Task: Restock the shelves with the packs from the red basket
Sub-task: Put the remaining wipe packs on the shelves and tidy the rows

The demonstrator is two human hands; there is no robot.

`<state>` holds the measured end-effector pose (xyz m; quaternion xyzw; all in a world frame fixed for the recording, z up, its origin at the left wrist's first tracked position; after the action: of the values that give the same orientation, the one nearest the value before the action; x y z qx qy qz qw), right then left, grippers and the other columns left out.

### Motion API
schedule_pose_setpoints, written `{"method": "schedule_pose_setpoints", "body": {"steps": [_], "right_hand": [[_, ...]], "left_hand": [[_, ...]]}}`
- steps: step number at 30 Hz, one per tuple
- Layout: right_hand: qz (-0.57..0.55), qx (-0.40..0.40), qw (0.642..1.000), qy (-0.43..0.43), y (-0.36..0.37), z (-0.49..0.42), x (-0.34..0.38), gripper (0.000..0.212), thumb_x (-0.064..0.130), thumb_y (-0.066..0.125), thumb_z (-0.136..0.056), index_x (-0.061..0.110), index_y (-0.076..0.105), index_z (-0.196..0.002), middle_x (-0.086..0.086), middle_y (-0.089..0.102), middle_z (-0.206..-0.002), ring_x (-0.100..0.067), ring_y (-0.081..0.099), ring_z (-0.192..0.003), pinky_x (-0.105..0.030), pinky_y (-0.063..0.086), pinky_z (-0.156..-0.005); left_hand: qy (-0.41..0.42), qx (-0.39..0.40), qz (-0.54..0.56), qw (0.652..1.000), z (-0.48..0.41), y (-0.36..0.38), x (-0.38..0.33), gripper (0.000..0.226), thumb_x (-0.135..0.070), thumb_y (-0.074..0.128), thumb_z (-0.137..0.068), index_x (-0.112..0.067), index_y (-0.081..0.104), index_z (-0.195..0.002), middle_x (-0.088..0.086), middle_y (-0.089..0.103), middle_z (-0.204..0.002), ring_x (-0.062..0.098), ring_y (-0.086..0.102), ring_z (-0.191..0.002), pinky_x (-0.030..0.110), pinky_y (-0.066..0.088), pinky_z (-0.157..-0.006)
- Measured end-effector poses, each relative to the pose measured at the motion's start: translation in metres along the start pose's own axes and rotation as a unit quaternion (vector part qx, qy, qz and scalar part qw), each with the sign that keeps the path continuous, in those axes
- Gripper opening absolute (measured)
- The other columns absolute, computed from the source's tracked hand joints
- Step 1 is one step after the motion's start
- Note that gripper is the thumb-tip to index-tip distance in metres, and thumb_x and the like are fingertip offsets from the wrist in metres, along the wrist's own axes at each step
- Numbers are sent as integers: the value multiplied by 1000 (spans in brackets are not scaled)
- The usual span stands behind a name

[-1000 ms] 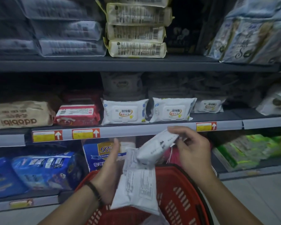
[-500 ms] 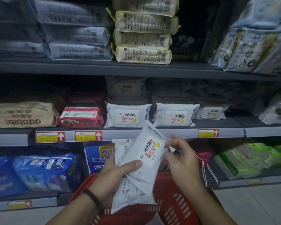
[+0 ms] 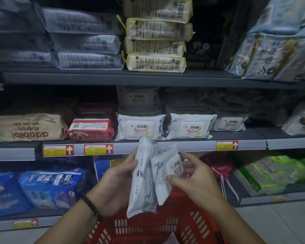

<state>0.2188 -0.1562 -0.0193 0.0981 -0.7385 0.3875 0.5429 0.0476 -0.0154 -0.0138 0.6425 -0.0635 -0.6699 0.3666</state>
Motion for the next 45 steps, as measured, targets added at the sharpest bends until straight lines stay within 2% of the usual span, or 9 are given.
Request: {"method": "schedule_pose_setpoints", "body": {"steps": [4,7,14,21,25,32,36,39,45], "right_hand": [[-239,13,966,99,16,-3,-14,76,33,89,-56,10,73,-126,-10,82,-102,-28,80,-99,-52,62,-95],[-391,45,909,134,30,2,-11,61,24,82,-68,-4,72,-121,-30,76,-114,-49,70,-115,-50,65,-88],[-444,60,881,153,27,-2,-13,60,25,82,-67,-4,74,-118,-30,74,-119,-45,72,-112,-42,66,-80],[-439,68,884,144,30,-5,-19,73,35,85,-55,-3,76,-118,-34,72,-121,-45,66,-112,-40,66,-79],[-419,30,900,117,28,-4,-14,75,22,88,-56,-3,69,-124,-35,71,-118,-43,72,-106,-41,66,-77],[-124,-148,981,14,-1,4,-12,60,19,98,-62,37,69,-113,16,78,-97,1,76,-88,-29,63,-81],[-66,-243,968,-9,-32,1,-22,82,44,93,-52,39,62,-128,10,70,-113,-17,73,-108,-47,62,-94],[-35,-310,950,-23,-71,2,-17,80,46,89,-53,29,64,-127,8,63,-110,-20,69,-108,-45,59,-96],[2,-384,923,29,-150,-43,-34,90,58,79,-53,12,63,-128,-5,69,-114,-28,64,-110,-39,55,-95]], "left_hand": [[2,-105,-75,992,-9,-16,12,76,-18,91,-72,-18,58,-140,20,75,-119,36,76,-98,44,62,-75],[5,-178,-73,981,-9,-18,17,68,-18,89,-57,1,69,-119,22,79,-100,33,78,-81,36,62,-60],[9,-78,-69,995,1,-16,-4,63,17,69,-80,-13,57,-134,23,74,-121,37,75,-103,45,64,-76],[15,-93,-115,989,4,-19,-6,52,-1,75,-82,-4,60,-131,20,76,-119,37,74,-108,47,64,-86],[29,-119,-180,976,2,-25,-9,68,4,85,-74,-20,59,-132,16,76,-120,38,75,-106,56,62,-88],[120,-170,-414,886,-9,-6,-38,53,-5,92,-74,-24,70,-119,-1,81,-105,18,79,-93,50,63,-87],[117,-153,-534,823,-30,25,-50,45,-25,94,-69,-30,73,-109,-8,81,-91,16,79,-80,45,65,-72],[125,-138,-654,733,-44,59,-55,46,-49,86,-61,-38,75,-104,-18,78,-88,3,73,-79,32,62,-71],[151,-103,-728,661,-83,117,-48,41,-48,88,-66,-49,73,-104,-21,76,-94,1,70,-91,22,49,-74]]}}
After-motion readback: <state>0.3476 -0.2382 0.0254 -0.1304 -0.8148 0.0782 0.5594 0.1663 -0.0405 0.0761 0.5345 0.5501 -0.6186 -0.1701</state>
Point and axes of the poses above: each hand's wrist, its own z-axis away from the middle knuckle, its own y-axis out of the palm, x = y × z, the point moved 4 cm from there along -z, towards the middle knuckle
